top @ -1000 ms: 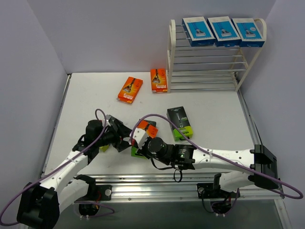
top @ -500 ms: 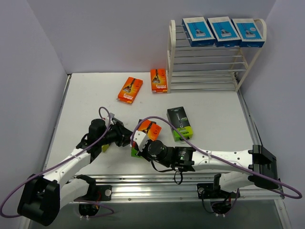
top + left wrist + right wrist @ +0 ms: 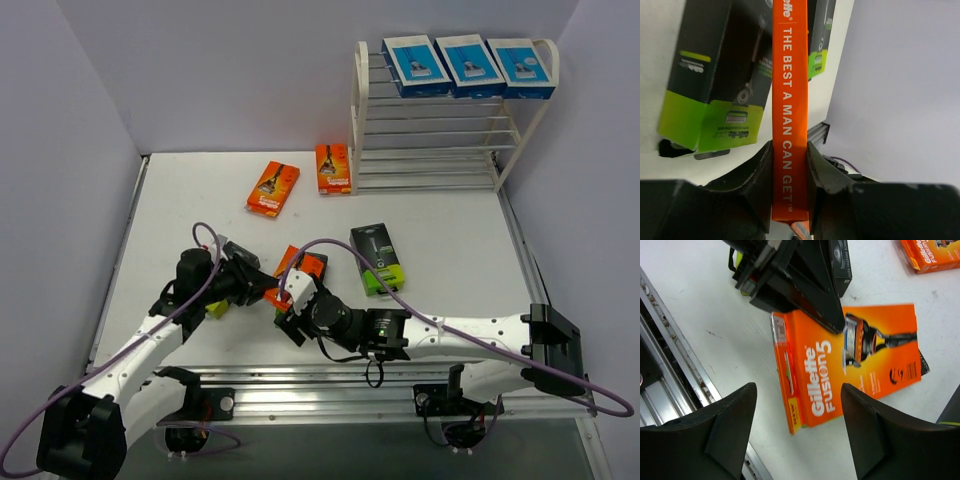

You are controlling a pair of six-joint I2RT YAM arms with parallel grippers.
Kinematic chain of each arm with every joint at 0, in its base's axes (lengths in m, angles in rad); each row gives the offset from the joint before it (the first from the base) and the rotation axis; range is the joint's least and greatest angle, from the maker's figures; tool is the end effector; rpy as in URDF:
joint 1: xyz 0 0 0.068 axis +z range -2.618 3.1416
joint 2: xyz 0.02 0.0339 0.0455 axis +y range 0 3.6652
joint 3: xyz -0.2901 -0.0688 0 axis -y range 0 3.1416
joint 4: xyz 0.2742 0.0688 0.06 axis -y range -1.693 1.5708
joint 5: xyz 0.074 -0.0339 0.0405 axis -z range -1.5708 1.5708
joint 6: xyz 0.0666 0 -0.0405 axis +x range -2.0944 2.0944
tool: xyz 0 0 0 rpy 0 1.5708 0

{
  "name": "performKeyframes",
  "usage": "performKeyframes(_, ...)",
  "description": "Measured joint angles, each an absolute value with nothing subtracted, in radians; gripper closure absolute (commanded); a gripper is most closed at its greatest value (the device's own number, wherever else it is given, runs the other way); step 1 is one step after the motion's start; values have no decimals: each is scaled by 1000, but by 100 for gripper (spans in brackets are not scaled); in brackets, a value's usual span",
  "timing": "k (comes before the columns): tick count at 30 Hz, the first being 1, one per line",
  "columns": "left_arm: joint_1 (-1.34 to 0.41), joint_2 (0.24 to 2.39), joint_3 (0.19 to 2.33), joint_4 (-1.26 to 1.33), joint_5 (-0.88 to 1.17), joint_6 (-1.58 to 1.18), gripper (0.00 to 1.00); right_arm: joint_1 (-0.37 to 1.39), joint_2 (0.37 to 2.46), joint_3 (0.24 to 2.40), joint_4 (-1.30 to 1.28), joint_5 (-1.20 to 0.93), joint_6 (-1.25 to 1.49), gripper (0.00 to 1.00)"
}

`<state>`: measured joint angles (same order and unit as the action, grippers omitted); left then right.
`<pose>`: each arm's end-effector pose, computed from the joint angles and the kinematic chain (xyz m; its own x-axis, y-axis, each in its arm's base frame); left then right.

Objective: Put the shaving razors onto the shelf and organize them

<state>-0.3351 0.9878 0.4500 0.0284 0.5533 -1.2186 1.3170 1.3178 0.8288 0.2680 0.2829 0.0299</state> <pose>0.2157 -0.1122 0.2030 -0.8282 -0.5572 -0.0606 -0.1863 0.3756 -0.9078 0.1064 0.3363 0.2883 -0.0808 -0.1970 -0.9771 -0.8591 0.5108 -0.0320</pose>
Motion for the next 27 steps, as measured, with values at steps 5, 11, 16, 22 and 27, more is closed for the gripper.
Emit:
performKeyframes(5, -249, 916, 506, -96, 500, -1147, 98, 1317, 1317, 816, 273, 310, 97, 26)
performKeyframes(11, -155, 873, 584, -209, 433, -1094, 98, 1317, 1327, 808, 306, 341, 199, 20)
performKeyframes(16, -111, 818, 625, -256, 372, -1082, 98, 1316, 1348, 783, 382, 373, 326, 15)
performKeyframes(22, -63, 647, 590, -218, 294, -1137, 98, 1260, 1346, 759, 472, 394, 533, 13)
performKeyframes(27, -50, 622, 485, -16, 300, -1224, 98, 1170, 1291, 682, 612, 373, 741, 14)
